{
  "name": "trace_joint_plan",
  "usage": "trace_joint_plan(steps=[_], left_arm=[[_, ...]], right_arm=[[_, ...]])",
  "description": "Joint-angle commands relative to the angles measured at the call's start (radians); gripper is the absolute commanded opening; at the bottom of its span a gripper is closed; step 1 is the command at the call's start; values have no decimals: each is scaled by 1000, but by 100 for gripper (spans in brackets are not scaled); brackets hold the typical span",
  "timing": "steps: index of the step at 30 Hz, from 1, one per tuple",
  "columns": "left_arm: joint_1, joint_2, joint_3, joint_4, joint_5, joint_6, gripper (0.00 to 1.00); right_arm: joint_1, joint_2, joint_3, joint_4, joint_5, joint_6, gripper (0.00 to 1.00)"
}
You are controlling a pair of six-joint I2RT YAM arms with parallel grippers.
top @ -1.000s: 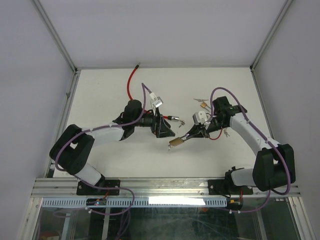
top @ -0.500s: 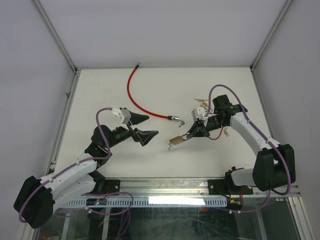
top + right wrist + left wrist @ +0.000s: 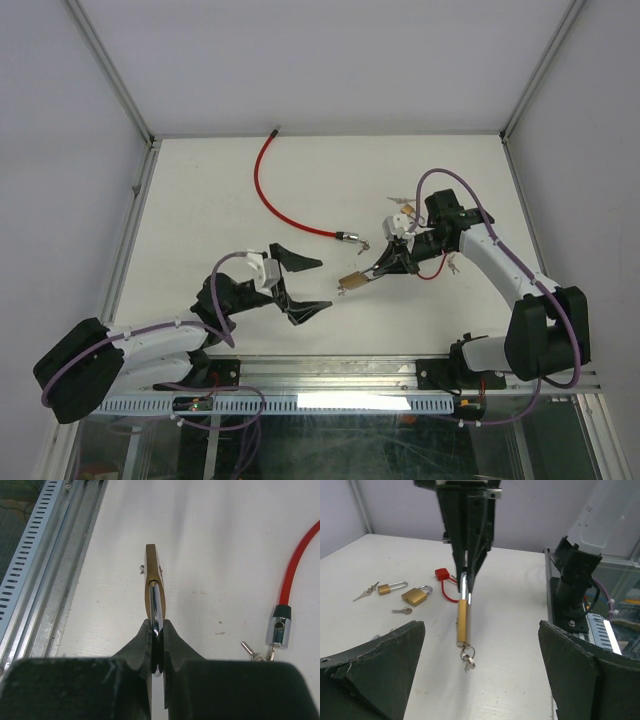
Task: Lock with the key
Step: Pick up the lock from the center of the board.
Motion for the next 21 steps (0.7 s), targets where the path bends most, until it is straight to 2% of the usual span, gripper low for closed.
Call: trace_joint_plan(steps=[1, 5, 10, 15, 21], left_arm=[[-114, 18, -4, 77, -127, 266, 99], [-134, 76, 19, 76, -157, 285, 99], [-134, 162, 57, 97, -175, 211, 99], [-134, 235, 65, 174, -143, 187, 99], [-139, 252, 88, 165, -110, 190, 98]], right_arm=[[-5, -7, 54, 21, -90, -11, 0], [-3, 12, 65, -7, -86, -38, 0], [-4, 13, 67, -29, -84, -69, 0], [-4, -9, 48, -26, -75, -96, 0], [-4, -1, 47, -26, -68, -101, 0]])
